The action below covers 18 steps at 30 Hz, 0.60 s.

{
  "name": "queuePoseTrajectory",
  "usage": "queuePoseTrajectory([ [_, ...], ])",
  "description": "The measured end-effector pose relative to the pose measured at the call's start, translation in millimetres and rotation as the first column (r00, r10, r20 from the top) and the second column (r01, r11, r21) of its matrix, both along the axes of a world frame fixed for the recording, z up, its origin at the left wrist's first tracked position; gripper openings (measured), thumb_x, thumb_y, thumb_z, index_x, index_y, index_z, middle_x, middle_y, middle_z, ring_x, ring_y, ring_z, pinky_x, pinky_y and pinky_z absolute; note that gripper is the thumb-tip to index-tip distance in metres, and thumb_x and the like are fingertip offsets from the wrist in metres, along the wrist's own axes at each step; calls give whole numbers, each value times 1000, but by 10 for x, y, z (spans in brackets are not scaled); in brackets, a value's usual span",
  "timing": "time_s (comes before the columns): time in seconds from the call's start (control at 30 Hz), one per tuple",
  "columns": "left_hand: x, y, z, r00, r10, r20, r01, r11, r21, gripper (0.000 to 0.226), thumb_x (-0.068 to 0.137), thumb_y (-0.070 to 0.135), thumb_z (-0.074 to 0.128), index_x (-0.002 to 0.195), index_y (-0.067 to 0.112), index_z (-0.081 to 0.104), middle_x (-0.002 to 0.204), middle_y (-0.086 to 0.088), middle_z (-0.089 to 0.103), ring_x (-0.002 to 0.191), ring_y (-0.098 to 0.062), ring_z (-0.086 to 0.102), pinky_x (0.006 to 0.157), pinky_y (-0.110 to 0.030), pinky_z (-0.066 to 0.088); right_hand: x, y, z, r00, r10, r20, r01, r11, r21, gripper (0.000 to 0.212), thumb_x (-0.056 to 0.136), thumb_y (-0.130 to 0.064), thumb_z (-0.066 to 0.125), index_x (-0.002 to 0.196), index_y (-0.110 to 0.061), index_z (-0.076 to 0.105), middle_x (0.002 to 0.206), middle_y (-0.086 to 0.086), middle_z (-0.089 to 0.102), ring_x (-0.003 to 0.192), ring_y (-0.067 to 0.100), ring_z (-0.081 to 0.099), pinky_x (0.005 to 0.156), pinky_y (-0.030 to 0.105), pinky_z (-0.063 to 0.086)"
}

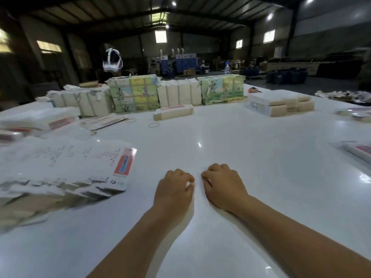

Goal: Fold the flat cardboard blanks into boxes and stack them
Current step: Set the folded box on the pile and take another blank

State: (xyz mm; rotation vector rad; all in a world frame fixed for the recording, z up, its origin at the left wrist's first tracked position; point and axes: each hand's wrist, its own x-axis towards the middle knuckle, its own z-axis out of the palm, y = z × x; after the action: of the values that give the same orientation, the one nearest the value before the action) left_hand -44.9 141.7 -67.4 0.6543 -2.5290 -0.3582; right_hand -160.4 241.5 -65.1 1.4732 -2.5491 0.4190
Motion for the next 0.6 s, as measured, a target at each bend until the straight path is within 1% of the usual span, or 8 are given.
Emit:
queuePoseTrajectory([
  [0.07, 20, -26, 37, 1000, 9, 25, -12, 994, 111, 25, 92, 22, 48, 112, 22, 64, 115, 6, 59, 109, -14, 49, 93, -30, 41, 1, -25, -13, 1000, 11, 3, -11, 1000, -15, 35, 99, -30, 33, 118, -24, 62, 126, -3, 54, 113, 22, 46, 92, 34, 39],
  [0.13, 47, -159, 158, 999, 33, -9, -28, 940, 340, 24, 90, 23, 54, 112, 20, 65, 113, 4, 63, 107, -14, 55, 89, -26, 43, 1, -40, -22, 1000, 12, -5, -12, 1000, -20, 34, 98, -31, 35, 118, -26, 62, 126, -6, 54, 113, 20, 46, 92, 32, 39],
  [0.2, 92, -464, 331, 988, 151, -25, -126, 894, 431, 28, 87, 26, 59, 114, 19, 63, 116, 1, 63, 105, -16, 58, 88, -26, 44, 8, -57, -25, 1000, 19, 1, -19, 999, -30, 33, 98, -30, 36, 119, -27, 61, 127, -8, 53, 114, 19, 46, 92, 31, 39],
  [0.27, 196, -876, 513, 926, 369, 83, -376, 876, 302, 42, 84, 37, 60, 121, 18, 56, 124, -3, 57, 113, -22, 52, 93, -34, 43, 12, -73, -17, 1000, 23, 7, -23, 999, -46, 33, 98, -30, 37, 118, -26, 62, 126, -9, 54, 114, 18, 46, 91, 30, 39],
  [0.37, 480, -1366, 593, 679, 652, 336, -696, 718, 12, 81, 71, 70, 59, 126, 13, 43, 131, -11, 40, 124, -29, 34, 93, -41, 31, 13, -79, -6, 1000, 17, 9, -16, 998, -60, 31, 97, -29, 38, 115, -25, 64, 124, -9, 55, 111, 18, 47, 89, 31, 41],
  [0.47, 649, -1598, 483, 556, 711, 430, -747, 654, -116, 102, 55, 81, 63, 123, 10, 40, 123, -12, 36, 118, -28, 32, 83, -41, 26, 11, -88, -2, 999, 23, 28, -21, 998, -66, 31, 98, -29, 39, 116, -26, 63, 123, -9, 55, 111, 17, 46, 89, 31, 40],
  [0.53, 669, -1688, 469, 544, 722, 428, -754, 644, -130, 103, 54, 76, 69, 125, 9, 38, 123, -13, 37, 117, -29, 35, 86, -41, 29, 0, -90, 1, 999, 32, 36, -30, 997, -69, 31, 98, -30, 40, 119, -27, 62, 124, -10, 54, 112, 17, 46, 90, 30, 39],
  [0.6, 684, -1770, 535, 551, 715, 429, -777, 628, -48, 99, 55, 67, 76, 125, 9, 39, 123, -14, 42, 116, -30, 41, 92, -40, 33, -8, -85, -1, 998, 35, 44, -32, 997, -68, 31, 98, -29, 40, 119, -27, 62, 124, -10, 54, 113, 17, 46, 91, 30, 39],
])
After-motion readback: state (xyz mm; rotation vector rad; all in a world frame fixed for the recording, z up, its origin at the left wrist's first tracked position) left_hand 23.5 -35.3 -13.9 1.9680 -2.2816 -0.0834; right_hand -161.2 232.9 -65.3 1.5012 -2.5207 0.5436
